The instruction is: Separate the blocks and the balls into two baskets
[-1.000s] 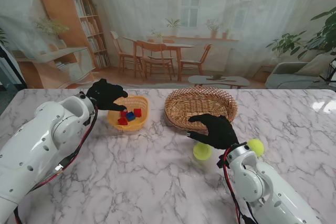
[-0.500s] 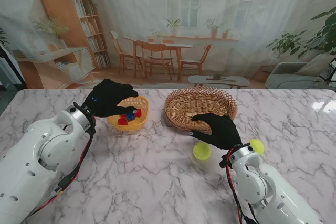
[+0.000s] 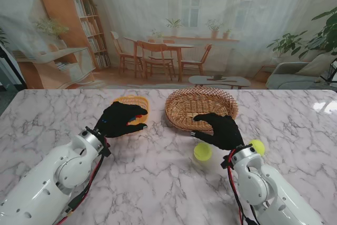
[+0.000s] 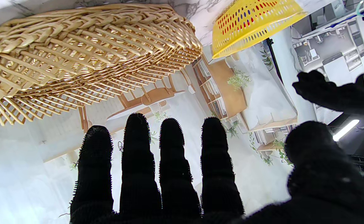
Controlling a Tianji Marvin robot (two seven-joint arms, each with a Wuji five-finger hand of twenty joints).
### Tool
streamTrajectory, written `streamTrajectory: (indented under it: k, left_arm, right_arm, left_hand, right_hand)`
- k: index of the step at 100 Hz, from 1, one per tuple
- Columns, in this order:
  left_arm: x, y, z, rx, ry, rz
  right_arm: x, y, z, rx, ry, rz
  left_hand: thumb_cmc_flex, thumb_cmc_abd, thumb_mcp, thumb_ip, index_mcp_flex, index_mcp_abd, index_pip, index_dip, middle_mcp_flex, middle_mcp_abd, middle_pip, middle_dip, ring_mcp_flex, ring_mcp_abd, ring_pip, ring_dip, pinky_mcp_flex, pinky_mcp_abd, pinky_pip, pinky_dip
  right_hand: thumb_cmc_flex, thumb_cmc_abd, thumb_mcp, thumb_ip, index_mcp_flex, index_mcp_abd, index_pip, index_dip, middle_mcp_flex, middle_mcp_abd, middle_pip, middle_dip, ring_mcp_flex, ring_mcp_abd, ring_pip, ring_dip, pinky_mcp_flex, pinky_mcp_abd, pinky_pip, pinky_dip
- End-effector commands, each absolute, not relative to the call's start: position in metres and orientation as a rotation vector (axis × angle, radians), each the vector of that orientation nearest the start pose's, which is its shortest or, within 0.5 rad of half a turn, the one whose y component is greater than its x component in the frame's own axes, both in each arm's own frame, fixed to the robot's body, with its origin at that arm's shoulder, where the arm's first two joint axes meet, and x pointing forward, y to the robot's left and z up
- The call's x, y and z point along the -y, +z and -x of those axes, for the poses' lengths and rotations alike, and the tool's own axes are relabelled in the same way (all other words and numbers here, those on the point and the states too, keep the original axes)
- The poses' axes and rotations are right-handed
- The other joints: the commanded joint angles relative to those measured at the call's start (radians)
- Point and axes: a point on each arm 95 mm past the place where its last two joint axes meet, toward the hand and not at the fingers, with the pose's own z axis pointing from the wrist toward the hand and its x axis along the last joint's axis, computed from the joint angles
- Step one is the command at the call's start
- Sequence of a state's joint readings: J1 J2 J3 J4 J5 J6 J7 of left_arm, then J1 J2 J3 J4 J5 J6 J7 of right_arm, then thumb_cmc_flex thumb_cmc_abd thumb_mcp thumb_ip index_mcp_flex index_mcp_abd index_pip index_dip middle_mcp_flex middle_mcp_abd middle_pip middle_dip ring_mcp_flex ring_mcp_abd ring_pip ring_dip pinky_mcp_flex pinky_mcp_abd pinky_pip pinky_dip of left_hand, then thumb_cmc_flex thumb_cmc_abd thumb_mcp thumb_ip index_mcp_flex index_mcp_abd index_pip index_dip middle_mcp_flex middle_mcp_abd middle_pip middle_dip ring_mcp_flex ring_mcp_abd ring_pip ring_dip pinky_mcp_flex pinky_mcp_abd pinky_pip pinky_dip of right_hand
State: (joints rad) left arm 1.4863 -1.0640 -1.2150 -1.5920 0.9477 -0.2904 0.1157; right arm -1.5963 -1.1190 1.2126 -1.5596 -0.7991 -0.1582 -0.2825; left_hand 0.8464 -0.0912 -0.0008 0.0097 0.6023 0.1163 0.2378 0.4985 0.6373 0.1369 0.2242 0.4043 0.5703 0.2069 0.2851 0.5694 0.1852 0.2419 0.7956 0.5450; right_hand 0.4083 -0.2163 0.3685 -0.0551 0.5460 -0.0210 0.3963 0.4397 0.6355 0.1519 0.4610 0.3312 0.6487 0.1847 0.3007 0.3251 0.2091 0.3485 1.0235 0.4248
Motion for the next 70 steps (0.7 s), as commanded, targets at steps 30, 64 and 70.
streamTrajectory:
  k: [30,64,70]
  left_arm:
    - [0.003,-0.299,-0.416,-1.537,-1.754,0.983]
    - [0.002,-0.300,-0.416,-1.581,-1.712,0.936]
    - [0.002,-0.299,-0.415,-1.589,-1.703,0.915]
  right_arm:
    - [-0.003,-0.326,-0.388,-1.239,1.807,-1.236]
    - [0.020,-0.324,-0.385,-1.235,1.737,-1.171]
    - [0.031,-0.324,-0.383,-1.239,1.703,-1.161]
  left_hand:
    - [0.002,0.044,-0.019,-0.007,-0.019,0.022,0.008,0.002,0.018,-0.009,0.012,0.014,0.010,0.025,0.023,0.020,-0.013,0.034,0.017,0.013]
    - [0.013,0.042,-0.016,-0.006,-0.021,0.028,0.008,-0.002,0.018,-0.008,0.014,0.015,0.014,0.006,0.026,0.021,-0.009,0.026,0.017,0.013]
    - [0.013,0.043,-0.017,-0.006,-0.020,0.027,0.008,-0.002,0.018,-0.009,0.015,0.015,0.016,0.007,0.025,0.020,-0.006,0.020,0.015,0.010]
  right_hand:
    - [0.021,0.035,-0.015,0.024,0.023,0.009,0.003,0.013,-0.003,-0.001,-0.009,0.008,-0.007,0.004,-0.009,0.010,-0.016,0.014,-0.005,0.007]
    - [0.014,0.035,-0.012,0.024,0.013,0.004,0.001,0.014,-0.074,0.003,-0.022,0.000,-0.048,0.019,-0.053,-0.023,-0.021,0.006,-0.007,0.001]
    - [0.012,0.035,-0.012,0.024,0.012,0.002,0.002,0.014,-0.078,0.001,-0.016,0.001,-0.048,0.012,-0.045,-0.020,-0.022,0.006,-0.006,0.001]
